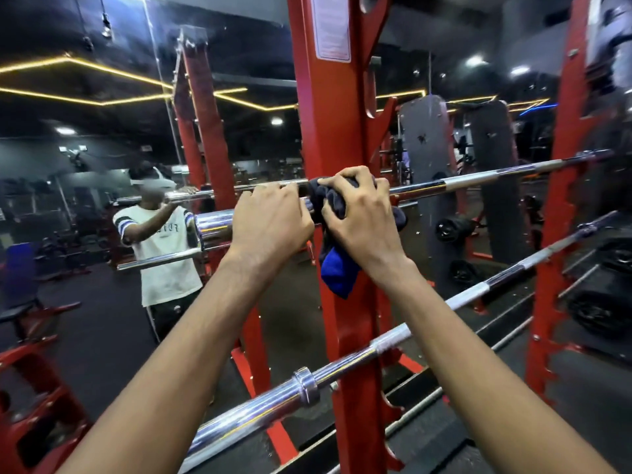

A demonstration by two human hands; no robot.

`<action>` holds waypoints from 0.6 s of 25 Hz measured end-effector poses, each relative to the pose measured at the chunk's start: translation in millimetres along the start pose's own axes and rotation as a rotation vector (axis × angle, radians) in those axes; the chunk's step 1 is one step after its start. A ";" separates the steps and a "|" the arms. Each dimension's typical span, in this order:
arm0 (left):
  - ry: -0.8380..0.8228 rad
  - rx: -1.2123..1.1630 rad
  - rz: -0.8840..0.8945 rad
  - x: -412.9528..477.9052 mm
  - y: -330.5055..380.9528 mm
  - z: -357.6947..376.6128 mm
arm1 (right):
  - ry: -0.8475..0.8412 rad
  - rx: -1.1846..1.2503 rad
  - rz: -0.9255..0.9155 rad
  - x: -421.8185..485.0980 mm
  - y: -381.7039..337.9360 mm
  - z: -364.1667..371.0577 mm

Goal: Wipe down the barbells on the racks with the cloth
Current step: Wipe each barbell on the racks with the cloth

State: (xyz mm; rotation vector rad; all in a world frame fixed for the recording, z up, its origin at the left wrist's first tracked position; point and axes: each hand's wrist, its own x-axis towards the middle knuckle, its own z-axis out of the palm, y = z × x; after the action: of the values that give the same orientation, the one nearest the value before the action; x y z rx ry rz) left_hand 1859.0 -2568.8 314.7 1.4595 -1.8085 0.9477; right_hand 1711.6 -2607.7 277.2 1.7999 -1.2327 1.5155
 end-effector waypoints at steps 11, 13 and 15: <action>-0.106 -0.184 0.301 37.3 26.3 27.5 | -0.088 0.394 0.534 41.8 98.6 -27.4; -0.093 -0.225 0.310 38.0 24.3 29.7 | -0.049 0.699 0.801 40.4 115.0 -25.9; -0.086 -0.248 0.320 39.5 23.8 32.0 | 0.006 0.712 0.827 34.3 123.5 -20.9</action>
State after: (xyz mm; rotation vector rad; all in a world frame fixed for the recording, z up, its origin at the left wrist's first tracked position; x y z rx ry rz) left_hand 1827.0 -2613.4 326.0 1.0934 -2.1803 0.7826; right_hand 1594.2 -2660.9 292.7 1.7283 -1.6928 2.6848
